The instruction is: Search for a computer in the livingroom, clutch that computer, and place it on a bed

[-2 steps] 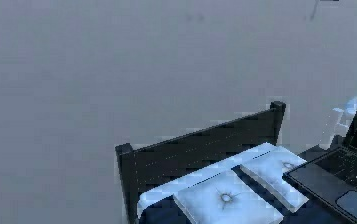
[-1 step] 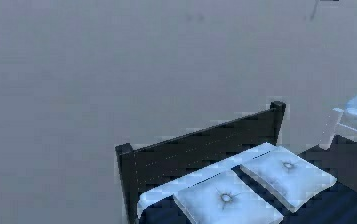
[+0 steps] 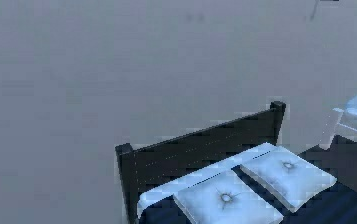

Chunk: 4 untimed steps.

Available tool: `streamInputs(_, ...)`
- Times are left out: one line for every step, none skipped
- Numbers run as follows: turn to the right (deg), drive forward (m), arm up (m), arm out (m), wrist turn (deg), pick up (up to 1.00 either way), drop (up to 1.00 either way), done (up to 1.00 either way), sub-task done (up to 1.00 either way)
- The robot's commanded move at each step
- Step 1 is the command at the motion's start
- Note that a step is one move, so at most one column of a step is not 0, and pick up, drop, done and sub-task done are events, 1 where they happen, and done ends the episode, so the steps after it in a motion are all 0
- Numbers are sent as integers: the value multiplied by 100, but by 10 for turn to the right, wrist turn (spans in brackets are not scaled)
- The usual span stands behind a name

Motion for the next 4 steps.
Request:
streamInputs(0,0,-32,0,0,0,0,0,0)
streamInputs(0,0,0,0,0,0,100,0,0)
streamInputs(0,0,10,0,0,0,0,0,0)
streamInputs(0,0,0,-8,0,0,0,0,0)
